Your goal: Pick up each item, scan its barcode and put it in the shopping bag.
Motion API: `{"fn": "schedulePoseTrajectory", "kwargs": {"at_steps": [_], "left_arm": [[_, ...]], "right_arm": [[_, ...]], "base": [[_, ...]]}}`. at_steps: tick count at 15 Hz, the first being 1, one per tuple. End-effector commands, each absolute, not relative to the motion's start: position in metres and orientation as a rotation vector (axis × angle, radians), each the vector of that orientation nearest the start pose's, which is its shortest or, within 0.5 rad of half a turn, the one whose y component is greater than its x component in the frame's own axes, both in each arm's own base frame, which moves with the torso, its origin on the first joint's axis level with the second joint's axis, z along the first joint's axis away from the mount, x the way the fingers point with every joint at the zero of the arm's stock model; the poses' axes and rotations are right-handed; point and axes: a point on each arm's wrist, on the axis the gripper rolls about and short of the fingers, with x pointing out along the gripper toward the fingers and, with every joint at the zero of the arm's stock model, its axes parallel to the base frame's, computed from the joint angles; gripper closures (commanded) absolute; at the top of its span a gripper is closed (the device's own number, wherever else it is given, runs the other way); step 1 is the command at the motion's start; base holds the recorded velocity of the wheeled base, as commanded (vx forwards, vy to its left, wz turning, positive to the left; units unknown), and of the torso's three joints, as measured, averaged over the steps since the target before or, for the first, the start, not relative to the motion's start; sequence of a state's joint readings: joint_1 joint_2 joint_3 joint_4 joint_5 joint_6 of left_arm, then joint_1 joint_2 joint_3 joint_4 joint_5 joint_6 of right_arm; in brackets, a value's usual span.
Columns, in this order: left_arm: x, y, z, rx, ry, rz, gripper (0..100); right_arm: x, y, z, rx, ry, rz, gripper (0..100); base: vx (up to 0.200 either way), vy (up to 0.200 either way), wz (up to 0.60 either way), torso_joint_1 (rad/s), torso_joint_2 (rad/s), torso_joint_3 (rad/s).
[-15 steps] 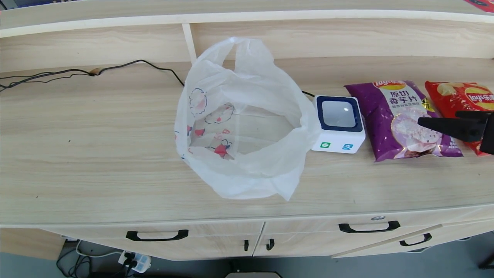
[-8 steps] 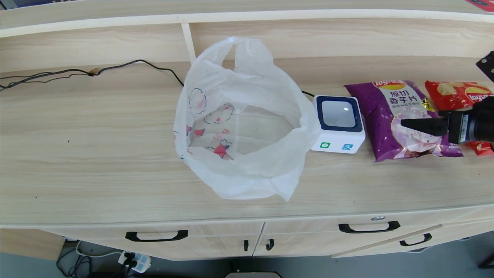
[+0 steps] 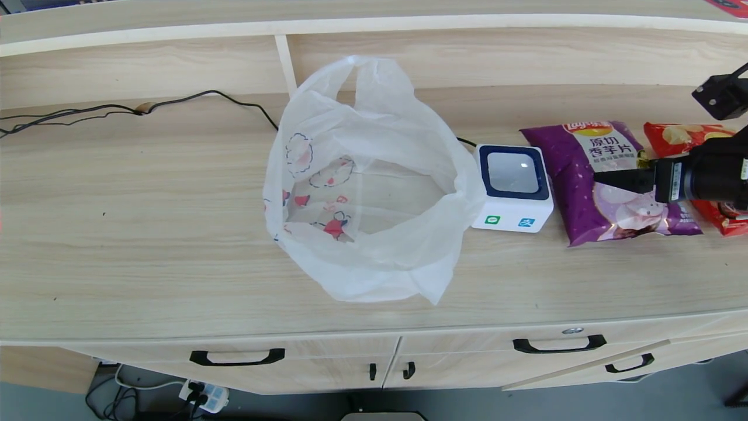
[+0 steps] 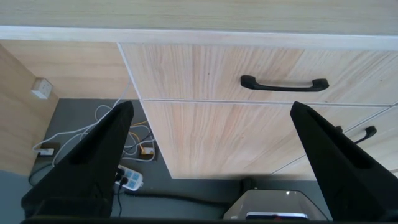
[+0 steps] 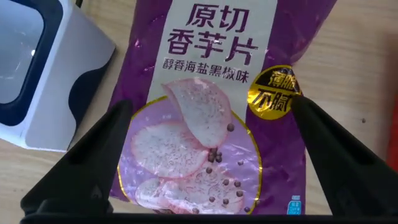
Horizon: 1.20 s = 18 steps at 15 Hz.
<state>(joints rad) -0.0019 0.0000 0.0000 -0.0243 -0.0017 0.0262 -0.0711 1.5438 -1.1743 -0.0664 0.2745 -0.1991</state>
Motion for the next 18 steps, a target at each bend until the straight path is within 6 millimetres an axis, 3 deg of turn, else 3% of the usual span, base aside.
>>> {"fn": "schedulePoseTrajectory", "kwargs": {"at_steps": [1, 7, 17, 18], "left_arm": [[-0.023, 0.0, 0.078, 0.026, -0.023, -0.003, 0], [-0.023, 0.0, 0.078, 0.026, -0.023, -0.003, 0], [-0.023, 0.0, 0.078, 0.026, -0.023, -0.003, 0], [-0.023, 0.0, 0.078, 0.026, -0.023, -0.003, 0]], "right_arm": [[0.292, -0.015, 0.275, -0.144, 0.283, 0.227, 0], [0.315, -0.023, 0.273, -0.154, 0.255, 0.162, 0], [0.327, -0.019, 0.264, -0.159, 0.259, 0.187, 0], [0.328, -0.019, 0.263, -0.155, 0.261, 0.192, 100]], "base": [[0.0, 0.0, 0.0, 0.0, 0.0, 0.0], [0.0, 0.0, 0.0, 0.0, 0.0, 0.0], [0.0, 0.0, 0.0, 0.0, 0.0, 0.0], [0.0, 0.0, 0.0, 0.0, 0.0, 0.0]]}}
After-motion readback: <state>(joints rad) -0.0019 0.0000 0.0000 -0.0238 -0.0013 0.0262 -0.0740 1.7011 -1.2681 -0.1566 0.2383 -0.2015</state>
